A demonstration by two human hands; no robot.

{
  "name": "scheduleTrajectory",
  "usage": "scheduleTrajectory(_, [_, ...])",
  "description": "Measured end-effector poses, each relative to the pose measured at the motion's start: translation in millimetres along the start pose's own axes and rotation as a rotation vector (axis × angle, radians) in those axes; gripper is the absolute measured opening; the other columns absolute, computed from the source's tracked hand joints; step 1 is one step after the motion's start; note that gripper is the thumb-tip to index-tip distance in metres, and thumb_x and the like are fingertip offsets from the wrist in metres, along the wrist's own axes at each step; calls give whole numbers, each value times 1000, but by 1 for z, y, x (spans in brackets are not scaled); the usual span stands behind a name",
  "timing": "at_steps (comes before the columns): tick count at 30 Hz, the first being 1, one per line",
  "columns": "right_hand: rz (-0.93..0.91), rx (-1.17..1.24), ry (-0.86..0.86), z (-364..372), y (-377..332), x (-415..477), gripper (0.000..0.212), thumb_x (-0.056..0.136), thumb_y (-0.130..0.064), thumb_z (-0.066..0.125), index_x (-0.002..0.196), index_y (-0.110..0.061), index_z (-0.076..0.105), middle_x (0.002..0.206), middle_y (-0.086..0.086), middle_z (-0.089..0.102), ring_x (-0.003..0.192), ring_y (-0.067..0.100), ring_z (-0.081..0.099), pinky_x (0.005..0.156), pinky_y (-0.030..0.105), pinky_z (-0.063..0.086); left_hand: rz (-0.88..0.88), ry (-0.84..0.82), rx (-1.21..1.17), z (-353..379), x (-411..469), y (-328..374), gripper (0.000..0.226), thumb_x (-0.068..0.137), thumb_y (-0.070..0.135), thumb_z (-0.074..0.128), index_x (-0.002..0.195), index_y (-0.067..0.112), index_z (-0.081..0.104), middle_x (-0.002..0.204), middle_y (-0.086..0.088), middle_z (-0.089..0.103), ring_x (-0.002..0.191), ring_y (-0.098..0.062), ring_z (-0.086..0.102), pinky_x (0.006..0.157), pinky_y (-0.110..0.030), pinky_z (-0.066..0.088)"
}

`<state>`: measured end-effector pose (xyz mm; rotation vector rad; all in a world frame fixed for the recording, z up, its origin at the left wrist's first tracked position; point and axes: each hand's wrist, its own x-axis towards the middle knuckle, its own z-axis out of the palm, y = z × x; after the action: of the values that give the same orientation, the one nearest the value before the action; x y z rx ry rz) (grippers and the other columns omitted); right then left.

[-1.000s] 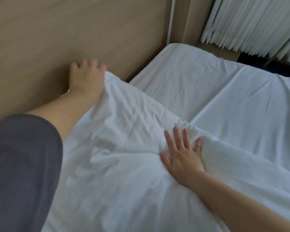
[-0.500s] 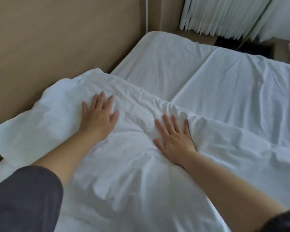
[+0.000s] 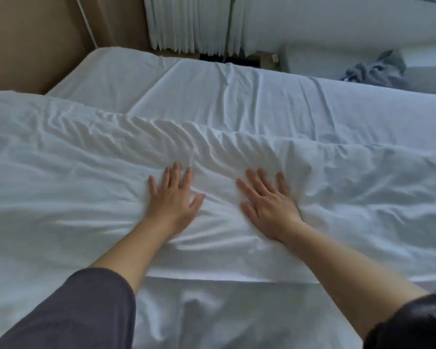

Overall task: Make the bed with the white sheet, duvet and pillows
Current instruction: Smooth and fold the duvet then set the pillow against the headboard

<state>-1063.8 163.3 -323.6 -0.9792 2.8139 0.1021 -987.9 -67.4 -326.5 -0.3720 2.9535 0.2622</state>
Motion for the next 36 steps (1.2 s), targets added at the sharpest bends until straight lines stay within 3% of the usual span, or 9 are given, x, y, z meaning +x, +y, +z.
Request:
scheduleTrajectory(5, [214, -6, -25, 22, 122, -132, 84, 75, -63, -14, 154, -40, 0, 163, -8, -11, 151, 16, -9, 118, 50, -9, 263, -101, 87, 36, -53, 169, 88, 79, 72, 3, 155, 29, -2, 163, -6, -9, 150, -25, -4, 115, -59, -1])
scheduleTrajectory(9, [307, -46, -65, 37, 217, -210, 90, 71, -64, -16, 155, -38, 3, 164, -8, -5, 151, 15, -2, 118, 54, -4, 391, -131, 128, 56, -88, 284, 74, 96, 60, 28, 155, 26, 0, 162, -7, -9, 149, -26, -6, 115, -58, -1])
scheduleTrajectory(17, [336, -60, -1, 55, 359, -274, 82, 76, -58, -13, 155, -37, -4, 163, -3, -13, 150, 16, -12, 115, 60, -9, 405, -120, 141, 84, -89, 451, 85, 91, 64, 39, 154, 27, -5, 162, -5, -13, 148, -30, -11, 116, -59, 0])
scheduleTrajectory(20, [283, 0, -63, 76, 379, -279, 82, 77, -61, -9, 154, -32, -12, 161, -2, -22, 149, 17, -19, 115, 60, -11, 294, -162, 202, 106, -76, 471, 93, 86, 74, 31, 152, 28, -15, 158, -7, -26, 145, -34, -23, 111, -65, -9])
scheduleTrajectory(22, [249, 34, -72, 92, 384, -275, 81, 80, -61, -5, 154, -30, -12, 160, 0, -24, 148, 18, -20, 114, 59, -14, 261, -158, 223, 121, -70, 472, 95, 79, 81, 11, 149, 28, -23, 152, -7, -37, 142, -35, -29, 109, -66, -14])
scheduleTrajectory(26, [199, 104, 161, 117, 389, -271, 71, 89, -50, 30, 154, -23, 23, 164, 6, 8, 150, 21, 6, 116, 59, -2, 248, -185, 208, 136, -64, 468, 94, 64, 78, -11, 136, 27, -40, 143, -6, -49, 139, -35, -35, 107, -65, -19])
scheduleTrajectory(28, [198, 110, 249, 123, 390, -271, 68, 86, -43, 41, 150, -21, 34, 161, 8, 22, 148, 24, 19, 115, 62, 8, 273, -130, 177, 139, -64, 467, 96, 70, 79, -1, 144, 25, -30, 152, -8, -36, 143, -36, -26, 109, -66, -15])
scheduleTrajectory(31, [201, 116, 305, 122, 390, -265, 68, 83, -40, 45, 147, -21, 38, 159, 9, 27, 147, 26, 24, 114, 63, 11, 339, -18, 107, 143, -65, 464, 92, 81, 69, 30, 155, 18, 12, 161, -16, 5, 147, -40, 3, 112, -68, 4])
scheduleTrajectory(36, [191, 95, 303, 130, 389, -264, 68, 81, -38, 47, 146, -20, 37, 158, 11, 29, 147, 26, 23, 114, 63, 10, 400, 85, 102, 150, -67, 462, 84, 81, 56, 43, 151, 10, 29, 158, -22, 17, 146, -43, 13, 111, -69, 10])
